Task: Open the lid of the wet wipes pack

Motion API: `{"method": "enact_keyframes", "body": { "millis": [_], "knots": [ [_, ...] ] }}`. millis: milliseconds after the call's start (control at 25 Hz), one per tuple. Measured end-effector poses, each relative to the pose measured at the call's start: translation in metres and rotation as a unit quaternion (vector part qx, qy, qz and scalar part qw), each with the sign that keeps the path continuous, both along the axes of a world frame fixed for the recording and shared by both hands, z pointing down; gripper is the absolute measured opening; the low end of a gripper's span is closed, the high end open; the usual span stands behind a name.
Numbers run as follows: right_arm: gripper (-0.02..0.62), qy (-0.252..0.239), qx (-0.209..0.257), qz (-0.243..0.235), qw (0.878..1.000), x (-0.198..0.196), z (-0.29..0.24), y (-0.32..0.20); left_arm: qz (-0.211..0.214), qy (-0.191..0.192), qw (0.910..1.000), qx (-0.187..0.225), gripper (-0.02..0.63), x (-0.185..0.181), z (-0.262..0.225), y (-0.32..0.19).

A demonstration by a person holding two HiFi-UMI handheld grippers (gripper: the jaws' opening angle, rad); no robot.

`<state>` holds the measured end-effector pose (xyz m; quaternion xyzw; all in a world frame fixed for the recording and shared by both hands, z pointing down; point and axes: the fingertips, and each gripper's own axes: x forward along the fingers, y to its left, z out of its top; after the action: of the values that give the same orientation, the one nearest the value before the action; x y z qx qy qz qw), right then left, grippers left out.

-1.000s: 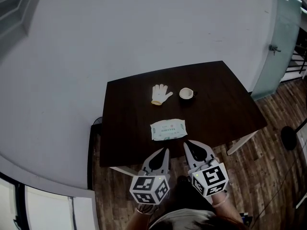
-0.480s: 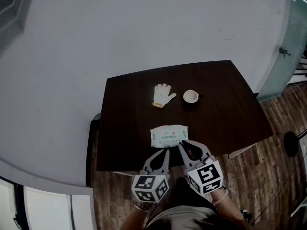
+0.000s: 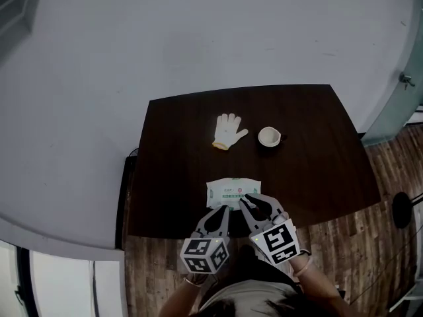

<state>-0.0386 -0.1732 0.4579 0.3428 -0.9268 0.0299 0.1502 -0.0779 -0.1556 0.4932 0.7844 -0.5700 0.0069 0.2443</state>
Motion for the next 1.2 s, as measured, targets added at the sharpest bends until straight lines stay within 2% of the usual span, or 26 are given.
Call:
{"method": "enact_keyframes", "body": {
  "millis": [200,400,880,1200],
  "knots": [
    [0.063,0.016,-0.004,-0.027,1.0,-0.004,0.016,-0.02,-0.021,0.001,0.9997,-0.01,0.014,-0.007,0.018,-0.018],
    [0.072,0.035,-0.008,-0.046,0.998,-0.011,0.033,-0.032,-0.022,-0.007,0.9994,-0.027,0.014,-0.011,0.038,-0.029],
    [0.087,0.111,-0.001,-0.078,0.991,-0.034,0.076,-0.048,0.024,-0.041,0.9959,-0.077,0.014,-0.019,0.085,-0.044],
    [0.091,0.161,-0.01,-0.097,0.982,-0.048,0.114,-0.056,0.042,-0.037,0.9921,-0.112,0.014,-0.024,0.115,-0.055]
  ]
}}
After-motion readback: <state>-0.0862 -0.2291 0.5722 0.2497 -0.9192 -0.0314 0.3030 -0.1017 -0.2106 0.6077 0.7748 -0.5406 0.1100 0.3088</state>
